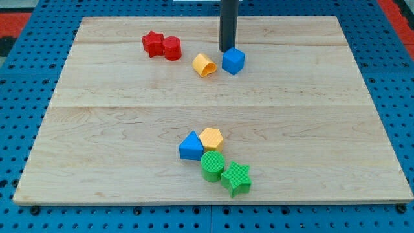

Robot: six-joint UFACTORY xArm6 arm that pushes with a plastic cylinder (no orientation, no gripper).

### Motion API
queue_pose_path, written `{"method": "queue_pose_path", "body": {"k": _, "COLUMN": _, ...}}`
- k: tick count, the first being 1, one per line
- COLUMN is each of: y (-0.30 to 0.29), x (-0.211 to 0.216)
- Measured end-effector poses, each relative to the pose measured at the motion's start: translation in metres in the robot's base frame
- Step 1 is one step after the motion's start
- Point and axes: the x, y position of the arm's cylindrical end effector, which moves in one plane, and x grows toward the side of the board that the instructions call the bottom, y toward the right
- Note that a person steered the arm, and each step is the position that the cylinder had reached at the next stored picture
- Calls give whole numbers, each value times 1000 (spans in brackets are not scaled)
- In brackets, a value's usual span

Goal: Slide the blue cube to the yellow hexagon

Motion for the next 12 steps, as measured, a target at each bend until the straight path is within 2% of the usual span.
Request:
{"method": "queue_pose_path", "body": {"k": 1, "y": -4, "x": 65}}
{"method": "queue_pose_path", "body": {"k": 2, "y": -28, "x": 34}}
{"method": "queue_pose_path", "body": {"k": 3, "y": -6, "x": 21}}
{"method": "queue_pose_path", "body": {"k": 4, "y": 1, "x": 83}}
{"method": "queue_pose_path", "body": {"k": 5, "y": 0, "x": 101}}
{"method": "queue_pose_path", "body": {"k": 6, "y": 0, "x": 44}}
{"method": "queue_pose_path", "body": {"k": 7, "y": 43, "x": 89}}
{"method": "queue_pose_path", "body": {"k": 8, "y": 13, "x": 147}}
{"method": "queue_pose_path", "body": {"k": 9, "y": 6, "x": 151}}
{"method": "queue_pose_path", "body": {"k": 10, "y": 8, "x": 123}}
{"method": "queue_pose_path", "body": {"k": 11, "y": 63, "x": 154}}
{"method": "queue_pose_path", "body": {"k": 12, "y": 61, "x": 187}}
